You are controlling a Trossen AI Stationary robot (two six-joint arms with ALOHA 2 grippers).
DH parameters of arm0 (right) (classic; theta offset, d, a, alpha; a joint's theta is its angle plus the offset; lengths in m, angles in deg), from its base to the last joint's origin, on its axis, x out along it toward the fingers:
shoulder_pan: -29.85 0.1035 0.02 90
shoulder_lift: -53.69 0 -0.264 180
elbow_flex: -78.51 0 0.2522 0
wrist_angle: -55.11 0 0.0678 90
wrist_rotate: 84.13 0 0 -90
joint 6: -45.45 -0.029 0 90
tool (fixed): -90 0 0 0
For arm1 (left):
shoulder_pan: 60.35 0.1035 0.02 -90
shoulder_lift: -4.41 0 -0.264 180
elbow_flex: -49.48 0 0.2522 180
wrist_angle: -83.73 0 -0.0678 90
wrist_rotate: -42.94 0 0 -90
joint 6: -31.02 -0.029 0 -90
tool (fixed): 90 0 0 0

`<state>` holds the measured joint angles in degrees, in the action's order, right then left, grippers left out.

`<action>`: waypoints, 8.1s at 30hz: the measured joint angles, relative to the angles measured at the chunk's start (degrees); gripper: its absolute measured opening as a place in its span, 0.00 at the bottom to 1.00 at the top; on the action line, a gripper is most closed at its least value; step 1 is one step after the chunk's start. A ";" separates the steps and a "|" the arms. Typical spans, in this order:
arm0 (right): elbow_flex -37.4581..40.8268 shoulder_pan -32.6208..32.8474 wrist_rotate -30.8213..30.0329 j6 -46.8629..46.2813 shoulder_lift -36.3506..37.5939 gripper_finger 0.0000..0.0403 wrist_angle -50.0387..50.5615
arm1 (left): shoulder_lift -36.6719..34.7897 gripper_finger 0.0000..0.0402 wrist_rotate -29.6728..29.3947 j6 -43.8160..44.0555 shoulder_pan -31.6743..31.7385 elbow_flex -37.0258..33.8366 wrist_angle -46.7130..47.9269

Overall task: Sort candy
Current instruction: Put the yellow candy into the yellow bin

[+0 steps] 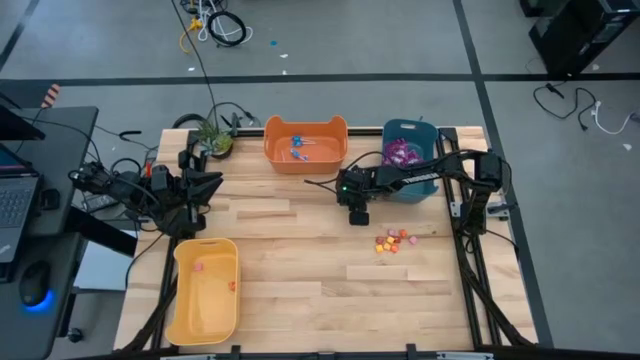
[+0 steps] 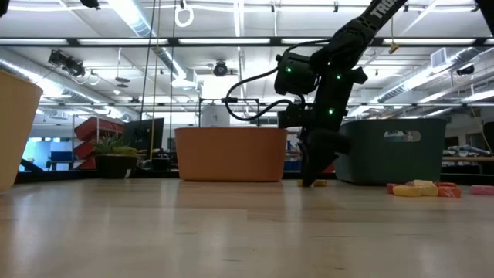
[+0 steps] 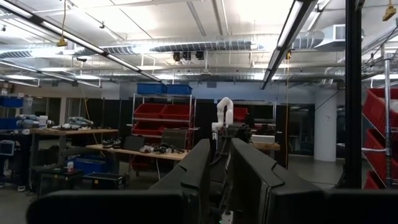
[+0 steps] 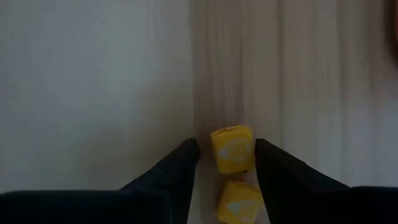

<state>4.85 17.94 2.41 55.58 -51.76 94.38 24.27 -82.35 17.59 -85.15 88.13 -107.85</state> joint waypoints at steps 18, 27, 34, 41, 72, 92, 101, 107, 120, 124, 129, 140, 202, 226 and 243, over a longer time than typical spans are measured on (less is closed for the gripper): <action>0.11 0.36 1.37 -0.05 0.00 0.21 -0.75 | 0.00 0.17 0.00 0.01 0.00 0.00 0.00; 0.11 0.42 1.37 -0.11 0.00 0.17 -0.98 | 0.00 0.17 0.00 0.01 0.00 0.00 0.00; 0.10 0.67 1.31 -0.11 0.14 0.16 -1.00 | 0.00 0.17 0.00 0.05 0.00 0.00 0.00; -2.13 1.59 2.27 -1.20 0.43 0.16 0.90 | 0.00 0.17 0.00 0.05 0.00 0.00 0.00; -6.40 14.93 12.73 -3.92 0.55 0.16 -47.64 | -0.01 0.17 0.00 0.66 0.00 0.00 0.60; -10.99 21.37 2.37 -0.64 0.57 0.16 -56.58 | -0.02 0.17 0.00 1.76 0.00 0.00 0.45; -12.79 21.93 1.43 -0.28 0.57 0.16 -56.81 | -0.02 0.17 0.00 1.80 -0.02 0.00 -0.61; -13.03 21.93 1.43 -1.14 0.57 0.16 -56.82 | -0.02 0.17 0.00 1.80 0.00 0.00 -0.57; -13.06 22.06 1.47 -1.58 0.10 0.16 -60.14 | -0.02 0.17 0.00 1.80 -0.01 0.00 -0.39; -13.84 22.05 2.20 -1.89 -1.99 0.16 -62.67 | -0.02 0.17 0.00 1.80 -0.02 0.00 -0.36; -17.60 22.03 2.94 -1.42 -5.11 0.16 -61.49 | -0.01 0.17 0.00 1.78 0.01 -0.02 0.16; -32.84 21.82 6.67 -0.09 -15.33 0.16 -58.81 | -0.09 0.17 0.31 1.93 -0.07 -0.02 -0.46; -55.30 18.73 14.36 -16.50 -38.88 0.16 -53.84 | -0.04 0.17 0.42 1.97 -0.07 -0.02 -0.03; -55.30 19.37 7.99 -14.89 -38.88 0.20 -47.99 | -0.04 0.17 0.42 1.97 -0.08 -0.02 0.04; -55.30 19.38 7.55 -14.86 -38.88 0.25 -47.73 | -0.04 0.17 0.42 1.97 -0.07 -0.02 0.03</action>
<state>-50.45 37.32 9.96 40.72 -90.64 46.65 24.22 -81.93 19.56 -85.21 88.10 -107.82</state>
